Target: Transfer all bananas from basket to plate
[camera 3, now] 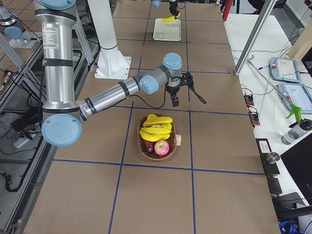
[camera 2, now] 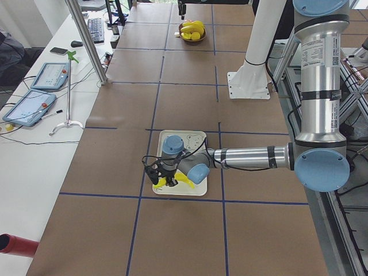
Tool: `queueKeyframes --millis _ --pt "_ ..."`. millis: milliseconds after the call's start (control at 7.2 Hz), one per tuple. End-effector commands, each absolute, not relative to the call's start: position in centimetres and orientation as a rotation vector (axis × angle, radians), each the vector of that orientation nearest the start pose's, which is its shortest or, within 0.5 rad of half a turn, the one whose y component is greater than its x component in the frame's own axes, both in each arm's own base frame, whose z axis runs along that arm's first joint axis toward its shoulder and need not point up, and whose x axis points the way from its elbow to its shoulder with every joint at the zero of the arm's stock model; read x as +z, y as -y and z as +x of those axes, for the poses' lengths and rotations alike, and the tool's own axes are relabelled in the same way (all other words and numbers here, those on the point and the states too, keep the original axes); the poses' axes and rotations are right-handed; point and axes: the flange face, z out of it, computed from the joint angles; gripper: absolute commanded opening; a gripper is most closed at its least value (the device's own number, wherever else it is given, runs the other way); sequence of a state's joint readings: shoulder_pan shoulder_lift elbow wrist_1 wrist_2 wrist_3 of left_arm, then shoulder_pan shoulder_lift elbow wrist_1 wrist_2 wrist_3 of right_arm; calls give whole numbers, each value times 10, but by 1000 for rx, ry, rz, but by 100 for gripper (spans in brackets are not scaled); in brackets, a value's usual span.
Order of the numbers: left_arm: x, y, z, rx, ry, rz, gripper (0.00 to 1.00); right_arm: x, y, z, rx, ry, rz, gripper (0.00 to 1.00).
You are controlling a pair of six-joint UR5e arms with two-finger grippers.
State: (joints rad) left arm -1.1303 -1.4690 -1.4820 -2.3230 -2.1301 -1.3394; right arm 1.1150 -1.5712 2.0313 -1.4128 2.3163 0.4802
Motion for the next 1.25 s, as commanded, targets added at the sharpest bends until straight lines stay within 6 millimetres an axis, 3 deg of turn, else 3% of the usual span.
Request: queueKeyframes --millis 0,139,278,417,556,695,834,1112 --pt "676 457 128 -682 -804 -85 100 417 454 -148 -205 908 198 100" --pt "658 455 131 -610 -863 -111 100 420 453 -143 -194 904 196 100" --pt "623 461 116 -540 -944 -75 100 427 450 -135 -182 894 195 100" --pt "576 462 113 -492 -1000 0 100 444 440 -124 -212 875 194 100" --pt "547 463 110 -477 -1026 59 100 471 414 -111 -244 830 183 100" --pt "526 462 113 -453 -1048 95 100 487 399 -101 -218 763 180 99" --pt "518 461 114 -443 -1058 106 100 486 397 -106 -205 764 191 99" --pt "509 462 135 -434 -1072 78 100 478 385 -155 -130 784 180 96"
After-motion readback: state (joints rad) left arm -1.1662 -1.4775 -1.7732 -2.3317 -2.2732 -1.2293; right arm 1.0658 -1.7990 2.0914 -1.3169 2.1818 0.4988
